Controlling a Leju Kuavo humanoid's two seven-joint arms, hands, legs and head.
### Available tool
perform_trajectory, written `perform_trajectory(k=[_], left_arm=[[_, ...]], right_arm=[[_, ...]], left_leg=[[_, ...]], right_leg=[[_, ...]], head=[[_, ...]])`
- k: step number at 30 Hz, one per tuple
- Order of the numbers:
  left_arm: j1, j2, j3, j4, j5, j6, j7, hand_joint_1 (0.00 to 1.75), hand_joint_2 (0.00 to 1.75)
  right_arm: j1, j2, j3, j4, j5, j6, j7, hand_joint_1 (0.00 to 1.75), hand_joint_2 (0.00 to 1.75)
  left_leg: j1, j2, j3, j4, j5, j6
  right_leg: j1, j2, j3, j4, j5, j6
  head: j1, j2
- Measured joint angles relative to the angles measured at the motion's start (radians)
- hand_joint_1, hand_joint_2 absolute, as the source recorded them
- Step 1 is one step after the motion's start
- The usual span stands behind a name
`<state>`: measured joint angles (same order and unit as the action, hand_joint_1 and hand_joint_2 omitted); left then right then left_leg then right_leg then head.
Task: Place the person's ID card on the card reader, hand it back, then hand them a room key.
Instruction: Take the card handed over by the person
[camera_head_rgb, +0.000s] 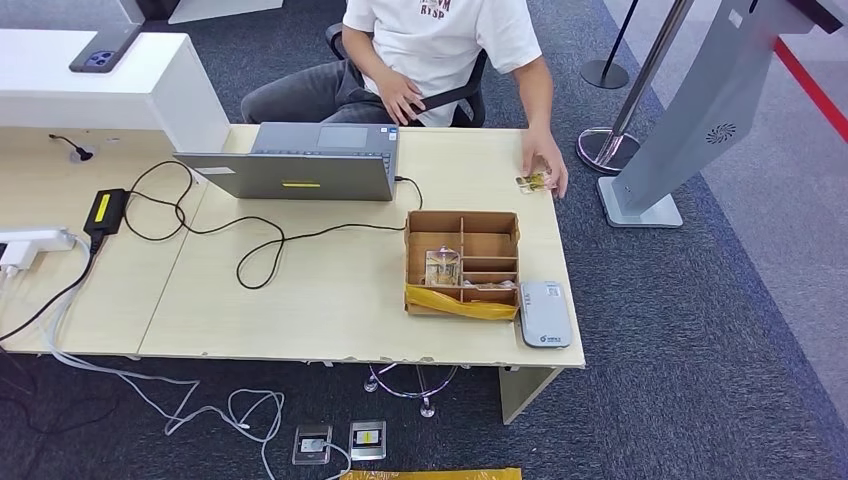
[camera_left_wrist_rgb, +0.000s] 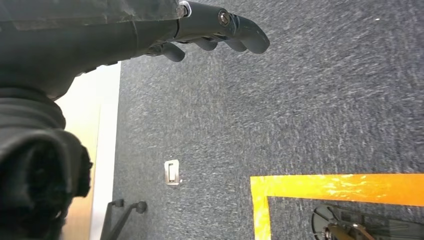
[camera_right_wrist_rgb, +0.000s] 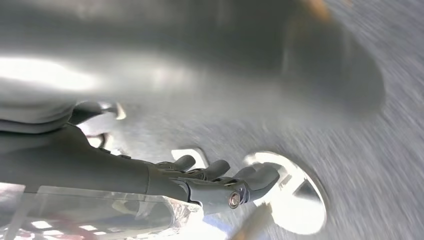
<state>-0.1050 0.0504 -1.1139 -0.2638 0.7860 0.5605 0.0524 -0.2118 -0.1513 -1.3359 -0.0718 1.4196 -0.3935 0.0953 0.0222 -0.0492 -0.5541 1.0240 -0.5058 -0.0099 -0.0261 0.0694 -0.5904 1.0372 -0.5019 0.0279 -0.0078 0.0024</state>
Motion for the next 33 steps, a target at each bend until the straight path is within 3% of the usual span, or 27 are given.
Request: perform_trajectory(k=[5, 13, 17, 20, 26, 33], left_arm=[[-0.002, 0.001, 0.000, 0.003, -0.004, -0.005, -0.012, 0.00, 0.00], [-0.003, 0.001, 0.000, 0.005, -0.009, -0.012, -0.031, 0.00, 0.00], [-0.003, -0.001, -0.001, 0.005, -0.013, -0.020, -0.034, 0.00, 0.00], [-0.004, -0.004, -0.002, 0.006, -0.015, -0.019, -0.034, 0.00, 0.00], [-0.006, -0.013, -0.004, 0.006, -0.022, -0.006, -0.042, 0.00, 0.00], [-0.007, -0.020, -0.011, 0.007, -0.033, -0.004, -0.048, 0.00, 0.00]], right_arm=[[-0.120, -0.157, -0.046, -0.001, 0.029, -0.059, -0.044, 0.00, 1.75], [-0.265, -0.321, -0.105, 0.009, 0.123, -0.090, -0.073, 0.00, 1.75], [-0.470, -0.444, -0.085, 0.011, 0.136, -0.064, -0.074, 0.00, 1.75], [-0.672, -0.499, -0.013, 0.013, 0.136, -0.050, -0.075, 0.00, 1.75], [-0.955, -0.481, 0.218, 0.018, 0.136, -0.103, -0.097, 0.00, 1.75], [-1.059, -0.401, 0.454, 0.028, 0.137, -0.166, -0.168, 0.00, 1.75]], left_leg=[[-0.003, 0.000, 0.001, 0.000, 0.002, 0.003], [-0.005, 0.001, -0.002, 0.000, 0.003, 0.004], [-0.008, 0.001, -0.004, 0.000, 0.005, 0.007], [-0.009, 0.000, -0.005, 0.000, 0.007, 0.008], [-0.008, -0.008, -0.006, 0.000, 0.010, 0.009], [-0.007, -0.011, -0.010, 0.000, 0.011, 0.009]], right_leg=[[-0.003, 0.000, 0.000, -0.001, 0.002, 0.003], [-0.005, 0.001, -0.002, 0.001, 0.003, 0.003], [-0.008, 0.001, -0.003, 0.001, 0.005, 0.006], [-0.009, 0.000, -0.004, 0.001, 0.006, 0.007], [-0.008, -0.007, -0.003, 0.002, 0.006, 0.008], [-0.008, -0.011, -0.004, 0.002, 0.006, 0.008]], head=[[0.001, 0.000], [0.000, 0.000], [0.000, 0.000], [0.000, 0.000], [0.000, 0.000], [0.000, 0.000]])
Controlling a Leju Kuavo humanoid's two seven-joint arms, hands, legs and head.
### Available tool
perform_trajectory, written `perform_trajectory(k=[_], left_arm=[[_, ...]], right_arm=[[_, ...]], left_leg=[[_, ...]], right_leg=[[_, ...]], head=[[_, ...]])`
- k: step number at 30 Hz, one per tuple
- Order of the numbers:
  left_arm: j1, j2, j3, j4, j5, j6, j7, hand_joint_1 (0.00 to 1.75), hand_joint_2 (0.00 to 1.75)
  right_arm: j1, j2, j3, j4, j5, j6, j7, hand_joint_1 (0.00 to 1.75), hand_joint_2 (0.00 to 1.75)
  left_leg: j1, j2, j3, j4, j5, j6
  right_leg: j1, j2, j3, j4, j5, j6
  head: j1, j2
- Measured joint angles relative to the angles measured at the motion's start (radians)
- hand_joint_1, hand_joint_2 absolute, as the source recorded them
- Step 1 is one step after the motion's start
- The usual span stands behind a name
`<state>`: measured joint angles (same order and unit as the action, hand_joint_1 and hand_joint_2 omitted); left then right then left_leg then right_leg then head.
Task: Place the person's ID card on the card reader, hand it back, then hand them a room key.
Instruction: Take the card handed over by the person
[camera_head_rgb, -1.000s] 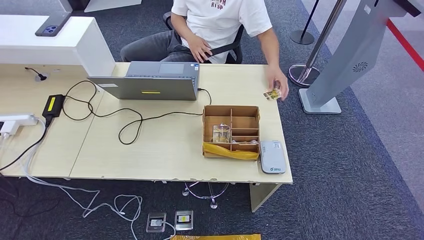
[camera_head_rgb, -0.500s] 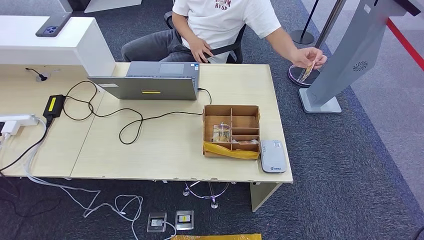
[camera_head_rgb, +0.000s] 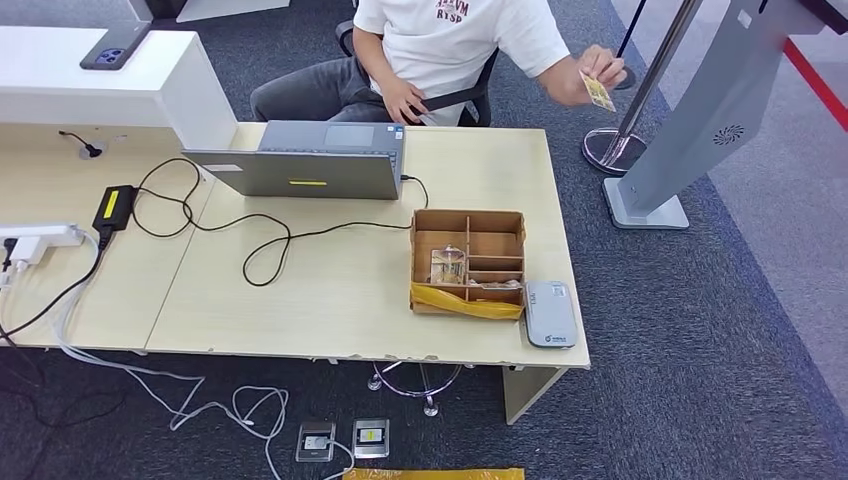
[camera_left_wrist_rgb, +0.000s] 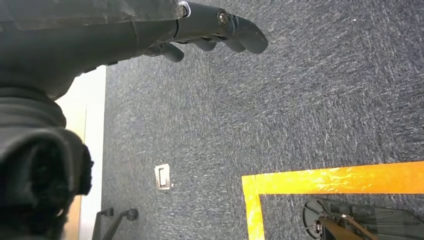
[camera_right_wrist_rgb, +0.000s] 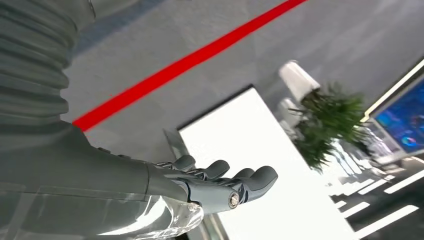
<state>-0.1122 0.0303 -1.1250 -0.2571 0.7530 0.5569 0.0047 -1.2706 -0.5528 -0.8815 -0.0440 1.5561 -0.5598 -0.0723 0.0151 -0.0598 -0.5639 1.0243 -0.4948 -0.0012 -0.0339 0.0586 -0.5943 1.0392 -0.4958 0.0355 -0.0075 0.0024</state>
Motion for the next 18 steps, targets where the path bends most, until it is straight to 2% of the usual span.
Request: perform_trajectory(k=[4, 8, 15, 17, 18], left_arm=[[-0.005, -0.002, -0.012, 0.000, -0.003, 0.003, -0.005, 0.00, 0.00], [-0.007, -0.006, -0.014, 0.000, -0.002, 0.009, -0.010, 0.00, 0.00], [-0.007, -0.006, -0.019, 0.000, -0.002, 0.010, -0.014, 0.00, 0.00], [-0.008, -0.005, -0.020, 0.000, -0.001, 0.010, -0.014, 0.00, 0.00], [-0.008, -0.004, -0.020, 0.000, -0.001, 0.010, -0.014, 0.00, 0.00]], right_arm=[[-0.018, 0.086, 0.157, 0.005, 0.000, -0.040, 0.002, 0.00, 1.75], [-0.018, 0.161, 0.257, 0.009, 0.000, -0.055, 0.001, 0.00, 1.75], [-0.017, 0.237, 0.389, 0.009, 0.000, -0.058, 0.003, 0.00, 1.75], [0.006, 0.267, 0.442, 0.000, -0.023, -0.029, 0.021, 0.00, 1.75], [0.039, 0.273, 0.489, -0.022, -0.068, 0.021, 0.065, 0.00, 1.75]], left_leg=[[0.000, 0.002, 0.002, 0.000, 0.000, 0.000], [0.001, -0.001, 0.001, 0.000, 0.002, -0.002], [0.001, 0.000, 0.000, 0.000, 0.001, -0.002], [0.002, 0.001, 0.003, 0.000, 0.001, -0.002], [0.003, 0.002, 0.007, 0.001, 0.000, -0.002]], right_leg=[[0.001, 0.002, 0.000, 0.000, 0.000, 0.000], [0.001, 0.000, 0.000, 0.000, 0.000, 0.000], [0.001, 0.001, -0.002, 0.001, 0.000, 0.000], [0.002, 0.002, -0.002, -0.001, 0.000, 0.000], [0.003, 0.003, 0.000, -0.003, 0.000, 0.000]], head=[[0.000, 0.000], [0.000, 0.000], [0.000, 0.000], [0.000, 0.000], [-0.001, 0.000]])
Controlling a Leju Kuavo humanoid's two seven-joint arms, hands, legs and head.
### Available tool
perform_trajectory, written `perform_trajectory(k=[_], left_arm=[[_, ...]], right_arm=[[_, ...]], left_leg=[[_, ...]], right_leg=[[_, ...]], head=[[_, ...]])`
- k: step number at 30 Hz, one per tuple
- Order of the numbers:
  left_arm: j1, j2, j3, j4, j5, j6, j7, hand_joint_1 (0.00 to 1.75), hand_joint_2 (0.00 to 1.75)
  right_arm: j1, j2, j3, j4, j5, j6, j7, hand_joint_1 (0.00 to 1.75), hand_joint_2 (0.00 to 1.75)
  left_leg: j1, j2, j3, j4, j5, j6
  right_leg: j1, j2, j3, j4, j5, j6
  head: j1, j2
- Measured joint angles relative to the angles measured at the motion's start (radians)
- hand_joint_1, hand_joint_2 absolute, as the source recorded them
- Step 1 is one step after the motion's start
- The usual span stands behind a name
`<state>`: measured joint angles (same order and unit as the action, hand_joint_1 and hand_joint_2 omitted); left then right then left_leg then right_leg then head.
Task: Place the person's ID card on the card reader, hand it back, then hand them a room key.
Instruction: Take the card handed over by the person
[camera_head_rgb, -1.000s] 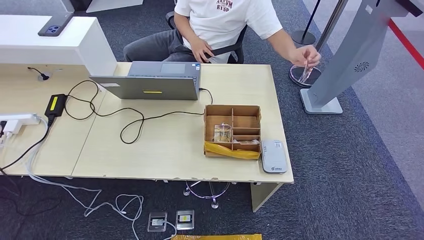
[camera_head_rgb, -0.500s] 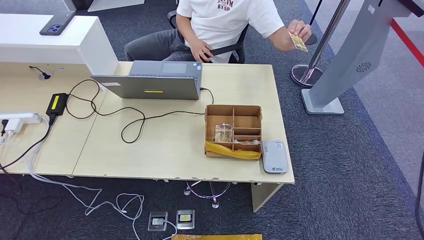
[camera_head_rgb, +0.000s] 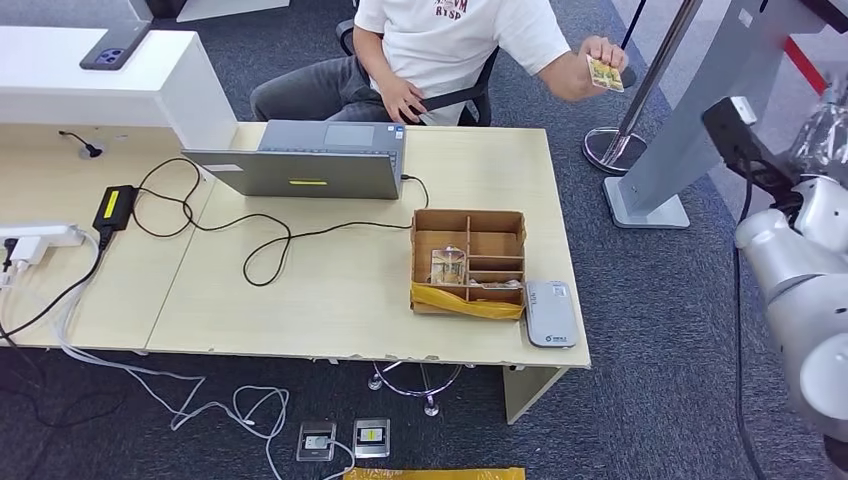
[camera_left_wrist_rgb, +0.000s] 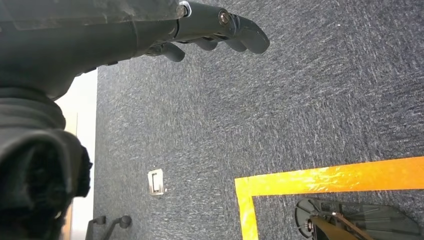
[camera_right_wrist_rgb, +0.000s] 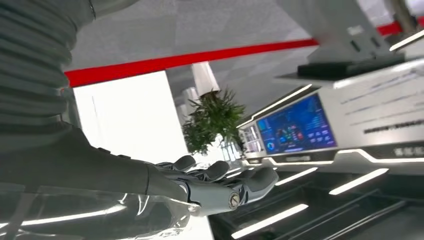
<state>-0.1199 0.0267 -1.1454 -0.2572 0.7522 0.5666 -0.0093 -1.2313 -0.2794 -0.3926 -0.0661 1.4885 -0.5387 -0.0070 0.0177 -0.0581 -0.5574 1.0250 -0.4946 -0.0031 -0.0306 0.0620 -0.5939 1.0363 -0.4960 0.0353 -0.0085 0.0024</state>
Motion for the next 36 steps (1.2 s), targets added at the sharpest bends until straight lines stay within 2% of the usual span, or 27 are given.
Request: perform_trajectory(k=[2, 4, 5, 6, 8, 9, 13, 18, 24, 36], left_arm=[[0.001, 0.002, -0.003, 0.000, 0.002, 0.001, 0.000, 0.00, 0.00], [0.004, 0.002, -0.006, 0.000, 0.008, 0.003, 0.000, 0.00, 0.00], [0.008, 0.002, -0.008, 0.000, 0.012, 0.004, 0.000, 0.00, 0.00], [0.011, 0.004, -0.009, 0.000, 0.016, 0.005, 0.000, 0.00, 0.00], [0.009, 0.009, -0.012, 0.002, 0.021, 0.008, 0.001, 0.00, 0.00], [0.004, 0.011, -0.014, 0.002, 0.023, 0.010, 0.001, 0.00, 0.00], [-0.008, 0.011, -0.015, 0.002, 0.037, 0.011, 0.000, 0.00, 0.00], [0.000, 0.010, -0.016, 0.002, 0.047, 0.011, 0.000, 0.00, 0.00], [0.001, 0.015, -0.017, 0.002, 0.046, 0.011, 0.001, 0.00, 0.00], [0.002, 0.015, -0.017, 0.002, 0.045, 0.011, 0.001, 0.00, 0.00]], right_arm=[[0.099, -0.020, 0.145, -0.089, -0.196, 0.184, 0.177, 0.00, 1.75], [0.179, -0.058, 0.334, -0.252, -0.488, 0.364, 0.386, 0.00, 1.75], [0.199, -0.069, 0.429, -0.355, -0.616, 0.400, 0.449, 0.00, 1.75], [0.208, -0.072, 0.515, -0.462, -0.696, 0.399, 0.478, 0.00, 1.75], [0.210, -0.066, 0.664, -0.635, -0.737, 0.361, 0.474, 0.00, 1.75], [0.211, -0.064, 0.727, -0.693, -0.730, 0.347, 0.469, 0.00, 1.75], [0.231, -0.058, 0.933, -0.837, -0.748, 0.310, 0.462, 0.00, 1.75], [0.233, -0.054, 1.109, -0.945, -0.771, 0.268, 0.459, 0.00, 1.75], [0.238, -0.052, 1.226, -1.026, -0.765, 0.258, 0.462, 0.00, 1.75], [0.239, -0.049, 1.316, -1.081, -0.743, 0.252, 0.457, 0.00, 1.75]], left_leg=[[0.002, -0.003, 0.004, 0.001, -0.001, 0.001], [-0.001, -0.004, -0.005, 0.001, 0.001, 0.002], [-0.005, 0.004, -0.013, 0.000, 0.002, 0.001], [-0.007, 0.017, -0.017, 0.000, 0.002, 0.000], [-0.008, 0.040, -0.018, 0.000, 0.000, -0.001], [-0.007, 0.042, -0.015, 0.000, -0.001, -0.002], [-0.002, 0.021, -0.017, 0.000, 0.005, -0.003], [0.000, 0.009, -0.020, 0.000, 0.008, -0.004], [0.000, 0.008, -0.020, 0.000, 0.008, -0.004], [0.000, 0.008, -0.020, 0.000, 0.008, -0.004]], right_leg=[[0.002, -0.002, 0.007, -0.004, -0.001, 0.001], [-0.002, -0.003, 0.002, 0.000, 0.002, 0.002], [-0.007, 0.005, -0.008, 0.003, 0.005, 0.001], [-0.011, 0.018, -0.019, 0.006, 0.009, 0.001], [-0.012, 0.040, -0.029, 0.007, 0.013, -0.001], [-0.010, 0.042, -0.028, 0.007, 0.014, -0.001], [-0.004, 0.020, -0.023, 0.006, 0.013, -0.002], [-0.002, 0.008, -0.022, 0.006, 0.012, -0.003], [-0.002, 0.007, -0.022, 0.006, 0.012, -0.003], [-0.002, 0.007, -0.022, 0.006, 0.012, -0.003]], head=[[0.004, 0.000], [0.013, 0.000], [0.017, 0.000], [0.017, 0.000], [0.015, 0.000], [0.014, 0.000], [0.016, 0.000], [0.016, 0.000], [0.016, 0.000], [0.015, 0.000]])
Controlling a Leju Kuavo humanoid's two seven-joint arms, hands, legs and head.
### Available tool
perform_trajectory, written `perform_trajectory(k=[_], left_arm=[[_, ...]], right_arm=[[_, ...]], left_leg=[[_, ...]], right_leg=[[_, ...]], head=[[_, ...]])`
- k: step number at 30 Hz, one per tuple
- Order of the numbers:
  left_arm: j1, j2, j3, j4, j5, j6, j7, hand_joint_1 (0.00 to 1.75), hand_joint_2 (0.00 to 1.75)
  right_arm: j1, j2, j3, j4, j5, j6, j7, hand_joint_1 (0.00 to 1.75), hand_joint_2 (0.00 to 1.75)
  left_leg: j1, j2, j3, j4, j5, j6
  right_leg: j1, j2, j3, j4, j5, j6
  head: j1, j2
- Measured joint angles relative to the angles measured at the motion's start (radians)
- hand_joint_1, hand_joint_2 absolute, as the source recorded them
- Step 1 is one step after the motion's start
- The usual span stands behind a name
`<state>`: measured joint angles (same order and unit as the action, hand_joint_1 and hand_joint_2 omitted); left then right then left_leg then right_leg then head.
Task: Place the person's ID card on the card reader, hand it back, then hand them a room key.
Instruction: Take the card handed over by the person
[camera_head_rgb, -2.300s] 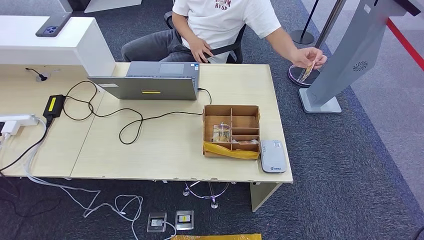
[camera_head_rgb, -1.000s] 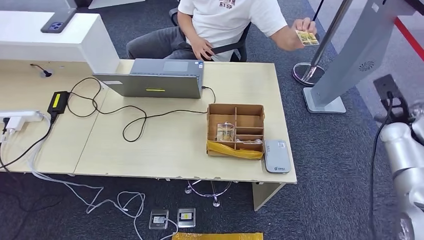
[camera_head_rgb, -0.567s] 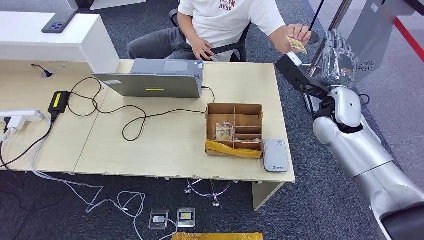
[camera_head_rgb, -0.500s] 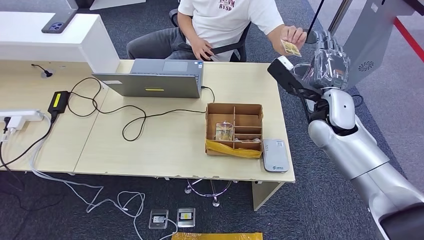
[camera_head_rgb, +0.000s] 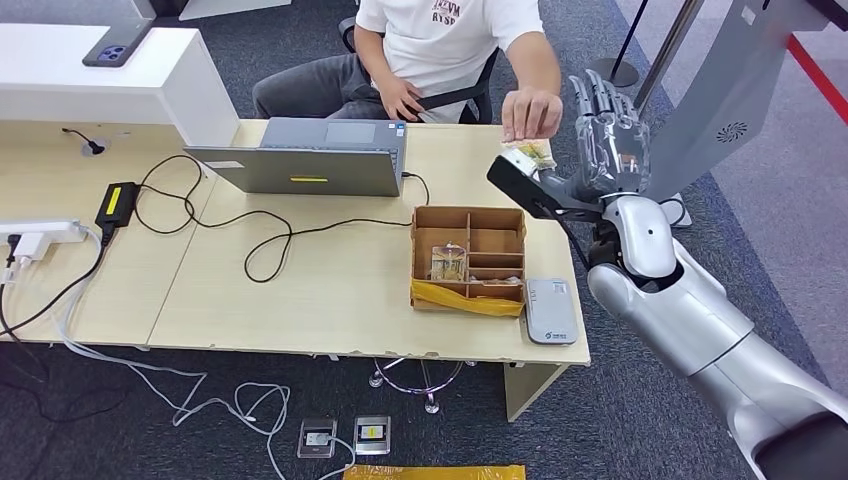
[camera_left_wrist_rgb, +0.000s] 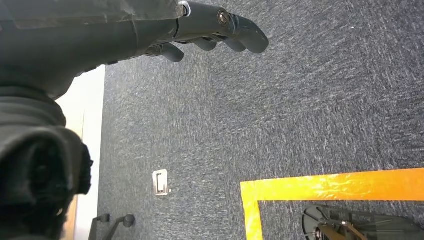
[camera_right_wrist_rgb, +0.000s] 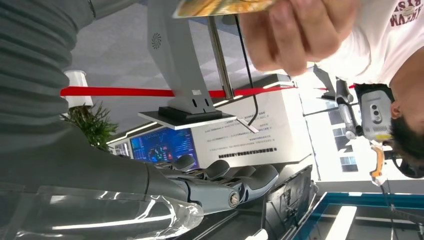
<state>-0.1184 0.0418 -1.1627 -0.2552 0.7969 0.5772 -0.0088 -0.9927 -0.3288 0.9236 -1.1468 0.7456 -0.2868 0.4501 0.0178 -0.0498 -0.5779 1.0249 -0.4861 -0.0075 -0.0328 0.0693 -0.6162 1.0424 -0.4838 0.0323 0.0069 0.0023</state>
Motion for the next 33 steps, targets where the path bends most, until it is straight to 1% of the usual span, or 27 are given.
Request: perform_trajectory(k=[8, 9, 10, 12, 13, 14, 24, 33], left_arm=[[0.000, 0.000, 0.000, 0.000, -0.002, 0.000, 0.000, 0.00, 0.00], [0.000, 0.000, 0.000, 0.000, -0.003, 0.000, 0.000, 0.00, 0.00], [0.000, 0.000, -0.001, 0.000, -0.004, 0.000, 0.000, 0.00, 0.00], [0.000, 0.000, -0.001, 0.000, -0.005, -0.001, 0.001, 0.00, 0.00], [0.000, 0.000, -0.001, 0.000, -0.006, -0.001, 0.002, 0.00, 0.00], [0.000, 0.000, -0.001, 0.000, -0.007, -0.002, 0.003, 0.00, 0.00], [0.000, 0.000, -0.004, 0.000, -0.002, -0.003, 0.006, 0.00, 0.00], [0.001, 0.000, -0.003, 0.000, 0.021, 0.001, 0.008, 0.00, 0.00]], right_arm=[[0.000, 0.006, 0.029, -0.001, 0.018, 0.000, -0.001, 0.00, 1.75], [0.000, 0.006, 0.030, -0.001, 0.019, -0.001, -0.001, 0.06, 1.75], [0.000, 0.007, 0.032, 0.000, 0.020, -0.002, -0.001, 0.45, 1.75], [0.001, 0.007, 0.036, 0.002, 0.020, -0.002, -0.001, 1.33, 1.75], [0.001, 0.007, 0.037, 0.003, 0.020, -0.002, -0.001, 1.71, 1.75], [0.001, 0.007, 0.038, 0.004, 0.020, -0.002, -0.001, 1.75, 1.75], [0.004, 0.007, 0.039, 0.006, 0.020, 0.013, -0.003, 1.75, 1.75], [0.005, 0.016, 0.038, 0.013, 0.014, 0.008, -0.017, 1.75, 1.75]], left_leg=[[0.000, 0.000, 0.000, 0.000, 0.000, 0.000], [0.000, 0.000, 0.000, 0.000, 0.000, 0.000], [0.000, 0.000, 0.000, 0.000, 0.000, 0.000], [0.000, 0.000, 0.000, 0.000, 0.000, 0.000], [0.000, 0.000, 0.000, 0.000, 0.000, 0.000], [0.000, 0.000, 0.000, 0.000, 0.000, 0.000], [0.000, 0.000, 0.000, 0.000, 0.000, 0.000], [0.000, 0.000, 0.000, 0.000, 0.000, 0.000]], right_leg=[[0.000, 0.000, 0.000, 0.000, 0.000, 0.000], [0.000, 0.000, 0.000, 0.000, 0.000, 0.000], [0.000, 0.000, 0.000, 0.000, 0.000, 0.000], [0.000, 0.000, 0.000, 0.000, 0.000, 0.000], [0.000, 0.000, 0.000, 0.000, 0.000, 0.000], [0.000, 0.000, 0.000, 0.000, 0.000, 0.000], [0.000, 0.000, 0.000, 0.000, 0.000, 0.000], [0.000, 0.000, 0.000, 0.000, 0.000, 0.000]], head=[[0.000, 0.000], [0.000, 0.000], [0.000, 0.000], [0.000, 0.000], [0.000, 0.000], [0.000, 0.000], [0.000, 0.000], [0.000, 0.000]])
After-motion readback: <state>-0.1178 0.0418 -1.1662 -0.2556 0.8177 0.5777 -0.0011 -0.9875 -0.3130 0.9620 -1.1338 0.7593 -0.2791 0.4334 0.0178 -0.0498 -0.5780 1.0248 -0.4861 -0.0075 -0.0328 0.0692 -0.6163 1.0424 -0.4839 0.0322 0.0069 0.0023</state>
